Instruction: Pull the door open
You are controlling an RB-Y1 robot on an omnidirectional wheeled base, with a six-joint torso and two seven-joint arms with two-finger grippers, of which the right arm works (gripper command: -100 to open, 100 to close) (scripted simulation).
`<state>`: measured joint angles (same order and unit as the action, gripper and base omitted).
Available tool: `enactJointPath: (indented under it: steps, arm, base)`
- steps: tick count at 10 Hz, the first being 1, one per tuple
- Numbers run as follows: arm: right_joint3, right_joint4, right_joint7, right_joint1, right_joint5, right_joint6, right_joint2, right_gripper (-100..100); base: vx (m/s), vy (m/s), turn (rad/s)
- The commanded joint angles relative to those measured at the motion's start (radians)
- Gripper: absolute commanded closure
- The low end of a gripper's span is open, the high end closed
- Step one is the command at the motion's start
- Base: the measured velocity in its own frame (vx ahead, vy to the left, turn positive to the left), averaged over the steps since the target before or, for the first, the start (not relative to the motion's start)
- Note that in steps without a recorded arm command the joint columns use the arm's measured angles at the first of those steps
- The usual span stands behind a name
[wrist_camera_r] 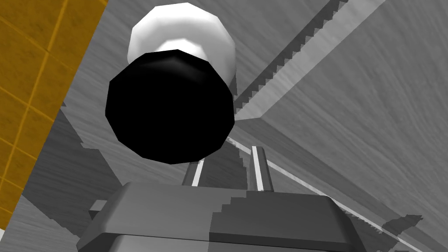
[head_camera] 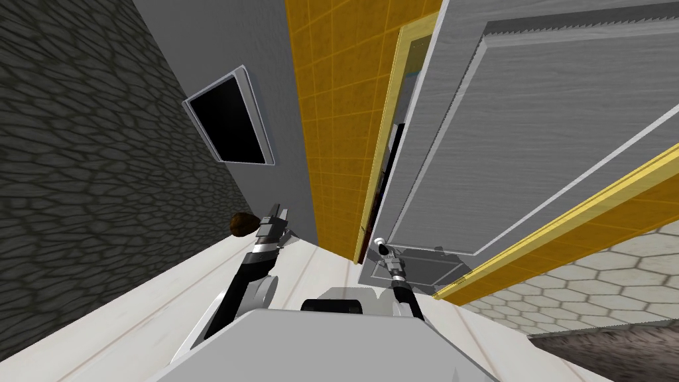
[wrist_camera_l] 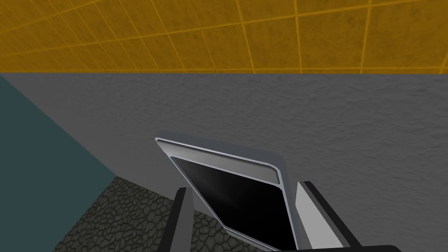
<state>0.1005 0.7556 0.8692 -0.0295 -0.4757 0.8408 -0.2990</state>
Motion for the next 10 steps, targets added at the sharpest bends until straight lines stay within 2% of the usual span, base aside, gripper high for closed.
enactJointPath:
  steps: [1,2,3,8,9,10]
  arm:
    - [0.032,0.016,0.050,0.012,-0.012,0.005,0.020,-100]
    - [0.032,0.002,0.052,0.012,-0.012,0.005,0.020,-100]
    - [0.032,0.016,0.052,0.012,-0.012,0.005,0.020,-100]
    - [0.032,0.004,0.052,0.012,-0.012,0.005,0.020,-100]
    - [0.032,0.016,0.052,0.012,-0.012,0.005,0.020,-100]
    - [0.042,0.021,0.093,0.012,-0.031,0.002,0.021,-100]
  base:
    - [-0.054,-0.014,0.034]
    - [-0.039,-0.006,0.028]
    - [-0.013,0.005,-0.010]
    - [-0.002,0.004,-0.001]
    - [0.007,-0.001,-0.001]
    - [-0.023,-0.013,0.037]
